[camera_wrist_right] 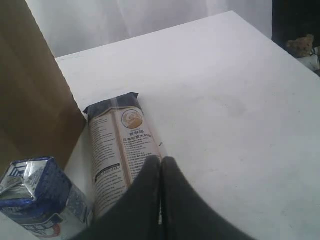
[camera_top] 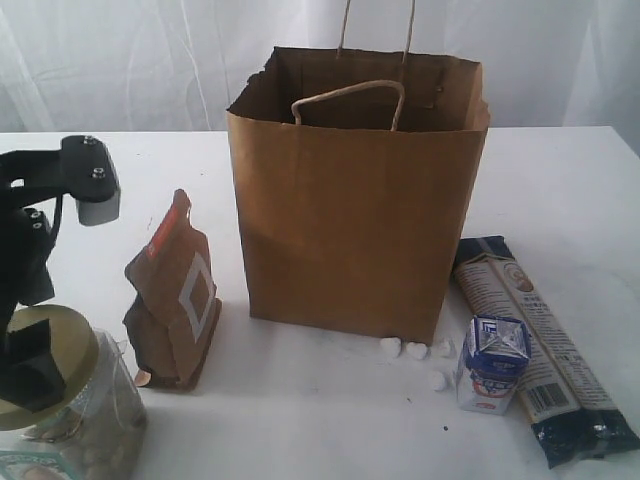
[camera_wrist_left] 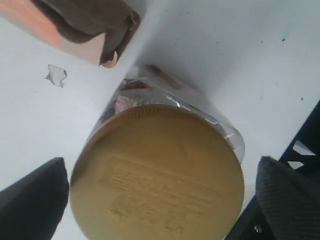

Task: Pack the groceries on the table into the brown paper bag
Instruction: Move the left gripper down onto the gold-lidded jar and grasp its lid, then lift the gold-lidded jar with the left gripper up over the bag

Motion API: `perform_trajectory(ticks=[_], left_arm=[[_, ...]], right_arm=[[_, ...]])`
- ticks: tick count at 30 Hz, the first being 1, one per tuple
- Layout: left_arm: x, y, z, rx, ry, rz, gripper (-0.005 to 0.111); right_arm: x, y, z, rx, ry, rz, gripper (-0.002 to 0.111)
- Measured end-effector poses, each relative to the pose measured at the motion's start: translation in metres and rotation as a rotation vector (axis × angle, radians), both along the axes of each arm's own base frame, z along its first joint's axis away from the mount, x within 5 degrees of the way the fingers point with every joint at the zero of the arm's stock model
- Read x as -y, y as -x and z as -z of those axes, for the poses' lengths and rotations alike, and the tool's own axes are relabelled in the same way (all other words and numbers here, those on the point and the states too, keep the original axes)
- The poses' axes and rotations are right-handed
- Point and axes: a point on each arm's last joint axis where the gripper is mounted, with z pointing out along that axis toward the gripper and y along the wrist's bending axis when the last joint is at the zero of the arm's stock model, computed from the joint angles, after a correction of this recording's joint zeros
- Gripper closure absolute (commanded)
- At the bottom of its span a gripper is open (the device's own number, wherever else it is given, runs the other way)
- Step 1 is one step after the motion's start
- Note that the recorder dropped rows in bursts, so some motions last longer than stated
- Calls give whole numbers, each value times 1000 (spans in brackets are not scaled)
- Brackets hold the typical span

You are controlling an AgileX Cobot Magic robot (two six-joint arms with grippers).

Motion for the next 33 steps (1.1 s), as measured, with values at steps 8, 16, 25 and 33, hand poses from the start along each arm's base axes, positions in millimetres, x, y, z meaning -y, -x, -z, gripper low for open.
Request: perform_trajectory(ticks=[8, 16, 25, 33], left_arm=[[-7, 12, 28, -85, -57, 57, 2], [-13, 17, 34, -93, -97, 14, 3], [-14, 17, 35, -98, -112, -112, 106], [-14, 16, 35, -97, -115, -118, 106]], right_arm=[[0, 0, 0, 0, 0, 0, 108], [0, 0, 0, 0, 0, 0, 108], [0, 0, 0, 0, 0, 0, 108], [0, 0, 0, 0, 0, 0, 108]])
